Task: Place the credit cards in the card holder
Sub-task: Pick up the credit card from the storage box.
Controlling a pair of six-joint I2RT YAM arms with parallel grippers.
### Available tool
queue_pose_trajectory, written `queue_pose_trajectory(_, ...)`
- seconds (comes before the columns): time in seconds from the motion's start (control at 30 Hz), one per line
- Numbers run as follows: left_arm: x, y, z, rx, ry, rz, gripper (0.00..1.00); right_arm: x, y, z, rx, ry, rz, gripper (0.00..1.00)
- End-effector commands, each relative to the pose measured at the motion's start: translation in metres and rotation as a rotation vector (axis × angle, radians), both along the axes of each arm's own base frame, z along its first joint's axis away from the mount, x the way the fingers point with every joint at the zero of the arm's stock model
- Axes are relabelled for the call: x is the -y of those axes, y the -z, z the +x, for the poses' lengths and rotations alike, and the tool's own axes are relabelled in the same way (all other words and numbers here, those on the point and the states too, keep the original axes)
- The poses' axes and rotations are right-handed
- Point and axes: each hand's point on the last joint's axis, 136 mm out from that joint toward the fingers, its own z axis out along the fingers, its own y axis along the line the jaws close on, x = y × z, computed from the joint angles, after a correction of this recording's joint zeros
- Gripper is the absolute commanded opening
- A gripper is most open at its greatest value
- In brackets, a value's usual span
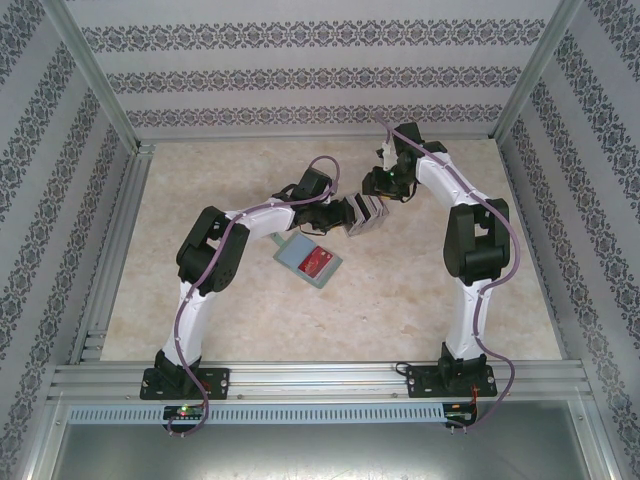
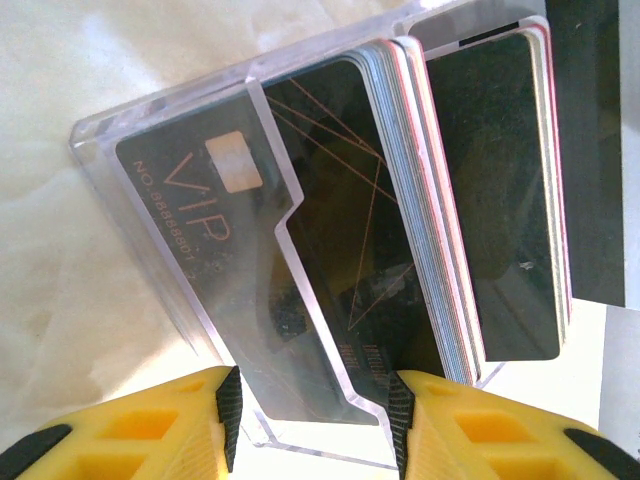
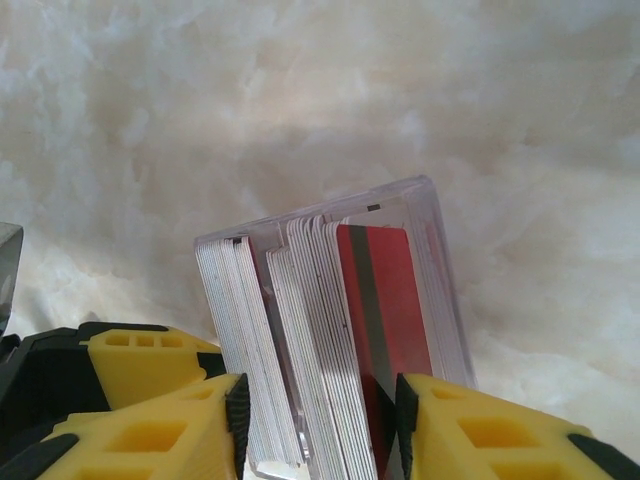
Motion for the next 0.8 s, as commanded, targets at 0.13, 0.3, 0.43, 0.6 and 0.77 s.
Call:
queue_pose_trajectory(0.13, 0.007, 0.001, 0.002, 0.011, 0.002, -0.031, 0.46, 0.001, -0.008, -0.003, 0.008, -0.016, -0.015, 0.32)
queue_pose_trajectory(0.3, 0.008, 0.000, 0.002, 0.014, 0.002, -0.036, 0.46, 0.005, -0.016, -0.002, 0.025, -0.007, -0.014, 0.22)
queue_pose_trajectory(0.43, 0.008, 0.002, 0.000, 0.011, 0.000, -0.038, 0.46, 0.010, -0.021, 0.000, 0.035, 0.004, -0.010, 0.14)
queue_pose_trajectory(0.6, 0.012, 0.003, -0.004, 0.005, 0.007, -0.045, 0.46, 0.016, -0.027, 0.002, 0.048, 0.016, -0.009, 0.06)
queue_pose_trajectory(0.77, 0.020, 0.006, -0.009, -0.005, 0.012, -0.058, 0.46, 0.028, -0.045, 0.002, 0.096, 0.042, -0.038, 0.05)
